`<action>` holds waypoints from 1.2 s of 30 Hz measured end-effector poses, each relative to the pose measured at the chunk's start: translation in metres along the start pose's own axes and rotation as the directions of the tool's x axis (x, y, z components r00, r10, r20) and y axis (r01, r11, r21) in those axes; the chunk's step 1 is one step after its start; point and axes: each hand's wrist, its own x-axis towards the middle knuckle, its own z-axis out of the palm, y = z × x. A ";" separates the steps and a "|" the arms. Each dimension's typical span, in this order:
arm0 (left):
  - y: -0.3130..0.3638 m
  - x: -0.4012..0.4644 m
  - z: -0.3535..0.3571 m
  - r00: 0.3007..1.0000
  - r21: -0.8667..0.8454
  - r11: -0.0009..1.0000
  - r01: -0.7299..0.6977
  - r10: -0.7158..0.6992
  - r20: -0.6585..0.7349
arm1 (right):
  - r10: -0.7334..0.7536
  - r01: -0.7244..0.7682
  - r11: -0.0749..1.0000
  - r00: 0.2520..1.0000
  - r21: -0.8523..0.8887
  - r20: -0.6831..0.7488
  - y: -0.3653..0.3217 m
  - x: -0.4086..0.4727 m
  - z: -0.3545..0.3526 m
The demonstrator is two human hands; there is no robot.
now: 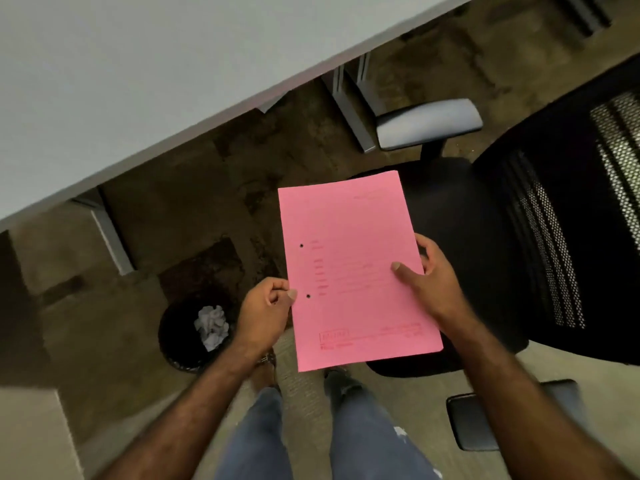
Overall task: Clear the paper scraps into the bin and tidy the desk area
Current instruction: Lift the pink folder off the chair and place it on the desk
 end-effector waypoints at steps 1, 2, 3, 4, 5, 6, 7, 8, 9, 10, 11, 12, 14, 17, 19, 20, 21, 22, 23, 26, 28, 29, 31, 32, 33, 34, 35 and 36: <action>0.006 -0.006 -0.009 1.000 -0.012 1.000 -0.007 0.007 -0.006 | -0.026 0.026 1.000 1.000 0.011 0.006 -0.010 -0.005 0.001; 0.011 -0.012 -0.019 1.000 -0.025 1.000 -0.012 0.012 -0.011 | -0.049 0.049 0.999 0.999 0.021 0.013 -0.019 -0.010 0.001; 0.017 -0.019 -0.028 1.000 -0.034 0.999 -0.017 0.016 -0.012 | -0.066 0.065 0.998 0.998 0.027 0.022 -0.028 -0.015 0.001; 0.023 -0.025 -0.036 1.000 -0.038 0.999 -0.024 0.023 -0.010 | -0.077 0.076 0.997 0.997 0.030 0.031 -0.037 -0.019 0.001; 0.029 -0.032 -0.044 1.000 -0.040 0.999 -0.030 0.030 -0.008 | -0.083 0.082 0.996 0.996 0.034 0.041 -0.046 -0.022 0.001; 0.034 -0.037 -0.051 0.999 -0.044 0.998 -0.036 0.036 -0.007 | -0.087 0.085 0.996 0.995 0.038 0.050 -0.055 -0.026 0.002; 0.039 -0.042 -0.058 0.999 -0.050 0.998 -0.043 0.043 -0.010 | -0.092 0.090 0.995 0.994 0.040 0.056 -0.063 -0.030 0.003; 0.043 -0.046 -0.065 0.999 -0.058 0.997 -0.049 0.048 -0.016 | -0.099 0.097 0.994 0.993 0.041 0.060 -0.071 -0.033 0.004; 0.048 -0.050 -0.071 0.998 -0.066 0.996 -0.054 0.053 -0.022 | -0.109 0.107 0.993 0.992 0.044 0.061 -0.080 -0.037 0.005; 0.051 -0.054 -0.077 0.998 -0.073 0.996 -0.057 0.055 -0.027 | -0.120 0.117 0.992 0.991 0.047 0.064 -0.087 -0.039 0.006; 0.054 -0.057 -0.083 0.998 -0.082 0.995 -0.058 0.056 -0.029 | -0.129 0.126 0.991 0.989 0.050 0.070 -0.095 -0.042 0.007; 0.056 -0.061 -0.089 0.998 -0.096 0.993 -0.062 0.059 -0.031 | -0.138 0.134 0.990 0.987 0.054 0.078 -0.101 -0.045 0.008; 0.059 -0.066 -0.101 0.997 -0.144 0.987 -0.071 0.065 -0.041 | -0.149 0.144 0.988 0.984 0.054 0.095 -0.115 -0.049 0.011; 0.063 -0.073 -0.119 0.994 -0.202 0.976 -0.085 0.070 -0.081 | -0.165 0.159 0.985 0.980 0.063 0.114 -0.135 -0.053 0.018; 0.065 -0.075 -0.130 0.990 -0.226 0.970 -0.091 0.063 -0.130 | -0.182 0.174 0.982 0.975 0.067 0.131 -0.148 -0.054 0.025; 0.065 -0.076 -0.137 0.986 -0.232 0.968 -0.094 0.059 -0.157 | -0.191 0.183 0.981 0.971 0.067 0.141 -0.155 -0.053 0.030; 0.064 -0.076 -0.143 0.982 -0.238 0.966 -0.101 0.059 -0.179 | -0.203 0.195 0.979 0.968 0.063 0.150 -0.163 -0.053 0.035; 0.064 -0.076 -0.150 0.979 -0.243 0.964 -0.110 0.063 -0.194 | -0.214 0.208 0.977 0.964 0.054 0.160 -0.170 -0.052 0.040; 0.063 -0.075 -0.157 0.977 -0.243 0.962 -0.120 0.071 -0.203 | -0.222 0.218 0.975 0.960 0.042 0.169 -0.179 -0.051 0.047; 0.063 -0.068 -0.183 0.970 -0.262 0.953 -0.151 0.091 -0.227 | -0.241 0.240 0.970 0.953 0.027 0.182 -0.205 -0.042 0.071; 0.064 -0.057 -0.205 0.968 -0.293 0.940 -0.173 0.108 -0.225 | -0.254 0.253 0.967 0.949 0.027 0.186 -0.222 -0.035 0.091; 0.065 -0.051 -0.217 0.968 -0.304 0.935 -0.182 0.116 -0.221 | -0.263 0.263 0.964 0.946 0.025 0.189 -0.230 -0.031 0.102; 0.066 -0.039 -0.243 0.966 -0.311 0.930 -0.197 0.130 -0.225 | -0.278 0.281 0.960 0.941 0.016 0.194 -0.247 -0.023 0.124; 0.067 -0.032 -0.256 0.964 -0.316 0.926 -0.205 0.136 -0.227 | -0.287 0.290 0.957 0.938 0.015 0.193 -0.256 -0.018 0.136; 0.069 -0.026 -0.269 0.963 -0.323 0.922 -0.214 0.144 -0.227 | -0.299 0.302 0.953 0.935 0.017 0.191 -0.265 -0.014 0.147; 0.070 -0.020 -0.282 0.962 -0.327 0.918 -0.224 0.153 -0.227 | -0.312 0.314 0.949 0.931 0.015 0.188 -0.274 -0.010 0.157; 0.073 -0.014 -0.294 0.960 -0.327 0.916 -0.234 0.163 -0.229 | -0.323 0.327 0.945 0.928 0.008 0.187 -0.283 -0.005 0.168; 0.075 -0.009 -0.305 0.958 -0.326 0.914 -0.242 0.171 -0.232 | -0.332 0.339 0.941 0.925 -0.004 0.187 -0.292 -0.002 0.177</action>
